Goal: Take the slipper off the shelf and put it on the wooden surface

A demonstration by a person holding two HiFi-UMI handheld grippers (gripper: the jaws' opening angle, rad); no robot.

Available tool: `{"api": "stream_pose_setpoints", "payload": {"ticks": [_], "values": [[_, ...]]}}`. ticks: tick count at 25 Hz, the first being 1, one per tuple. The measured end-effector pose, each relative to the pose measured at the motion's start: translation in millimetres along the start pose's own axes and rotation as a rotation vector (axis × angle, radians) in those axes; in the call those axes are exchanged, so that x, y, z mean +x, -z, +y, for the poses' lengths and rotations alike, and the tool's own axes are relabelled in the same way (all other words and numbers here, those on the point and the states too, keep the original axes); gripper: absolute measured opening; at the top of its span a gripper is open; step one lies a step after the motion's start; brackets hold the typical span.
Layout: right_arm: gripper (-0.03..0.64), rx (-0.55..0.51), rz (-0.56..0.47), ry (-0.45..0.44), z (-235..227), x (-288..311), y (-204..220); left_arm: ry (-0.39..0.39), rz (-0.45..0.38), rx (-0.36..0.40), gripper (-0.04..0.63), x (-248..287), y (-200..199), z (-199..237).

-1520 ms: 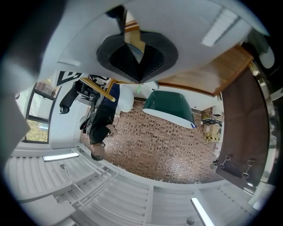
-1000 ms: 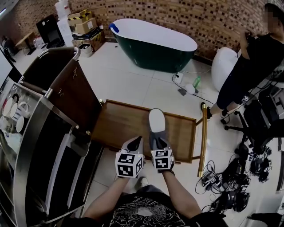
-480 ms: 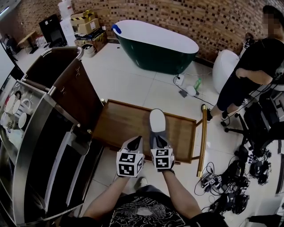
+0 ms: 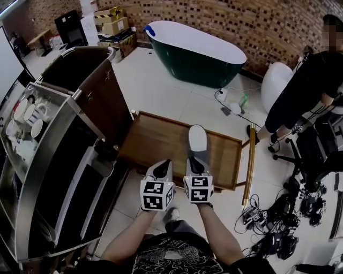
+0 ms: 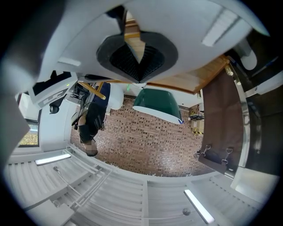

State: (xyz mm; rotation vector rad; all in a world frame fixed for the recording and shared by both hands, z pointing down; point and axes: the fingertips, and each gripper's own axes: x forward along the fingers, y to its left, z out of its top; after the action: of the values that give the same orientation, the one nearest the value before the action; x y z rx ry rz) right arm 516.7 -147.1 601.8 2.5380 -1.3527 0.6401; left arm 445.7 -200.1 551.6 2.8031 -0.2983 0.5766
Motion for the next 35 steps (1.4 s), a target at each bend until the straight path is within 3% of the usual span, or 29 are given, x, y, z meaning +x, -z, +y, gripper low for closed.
{"api": "stream_pose_setpoints", "payload": {"ticks": [11, 21, 27, 35], "values": [[0.025, -0.057, -0.137, -0.113, 111, -53, -51, -0.112, -0.089, 0.018, 0.005, -99, -4, 45], [0.000, -0.141, -0.224, -0.223, 206, -115, -71, -0.247, -0.179, 0.027, 0.005, -197, -6, 75], [0.000, -0.176, -0.272, -0.292, 253, -156, -76, -0.309, -0.236, 0.045, 0.005, -255, -4, 79], [0.000, -0.216, -0.304, -0.400, 314, -202, -62, -0.399, -0.255, 0.022, 0.005, -325, 27, 89]]}}
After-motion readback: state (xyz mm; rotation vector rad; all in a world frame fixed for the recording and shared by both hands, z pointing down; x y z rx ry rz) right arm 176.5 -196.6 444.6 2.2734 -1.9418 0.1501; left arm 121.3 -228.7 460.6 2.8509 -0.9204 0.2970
